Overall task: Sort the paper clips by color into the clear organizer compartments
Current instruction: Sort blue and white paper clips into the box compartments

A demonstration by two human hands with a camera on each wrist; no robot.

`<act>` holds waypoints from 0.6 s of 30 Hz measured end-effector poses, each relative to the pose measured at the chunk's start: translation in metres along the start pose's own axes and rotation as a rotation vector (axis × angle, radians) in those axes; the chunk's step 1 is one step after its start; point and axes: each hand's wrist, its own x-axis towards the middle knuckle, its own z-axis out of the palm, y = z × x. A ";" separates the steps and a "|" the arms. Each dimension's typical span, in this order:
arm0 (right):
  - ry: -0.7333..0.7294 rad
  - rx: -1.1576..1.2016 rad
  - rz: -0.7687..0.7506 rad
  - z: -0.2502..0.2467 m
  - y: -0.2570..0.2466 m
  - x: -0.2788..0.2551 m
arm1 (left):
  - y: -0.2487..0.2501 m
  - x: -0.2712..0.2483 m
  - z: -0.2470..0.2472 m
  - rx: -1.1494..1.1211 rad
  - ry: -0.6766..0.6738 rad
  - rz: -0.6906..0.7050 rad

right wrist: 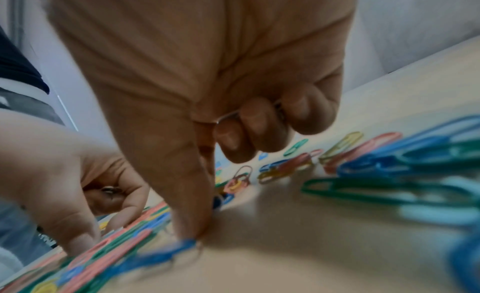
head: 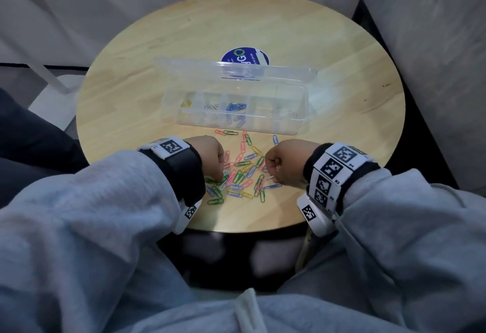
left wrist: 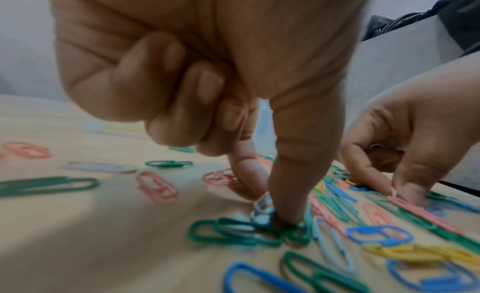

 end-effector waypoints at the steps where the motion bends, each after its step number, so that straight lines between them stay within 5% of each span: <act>1: 0.003 0.017 0.010 -0.001 0.001 0.000 | 0.001 0.000 0.001 0.003 0.000 -0.005; 9: 0.096 0.512 0.084 -0.022 0.014 -0.001 | -0.007 -0.003 0.001 -0.111 0.004 -0.001; 13: 0.041 0.687 0.064 -0.022 0.015 0.001 | -0.023 -0.005 -0.011 -0.691 -0.109 -0.021; 18: 0.034 1.031 0.042 -0.027 0.011 0.000 | -0.033 -0.008 -0.027 -1.285 -0.066 0.023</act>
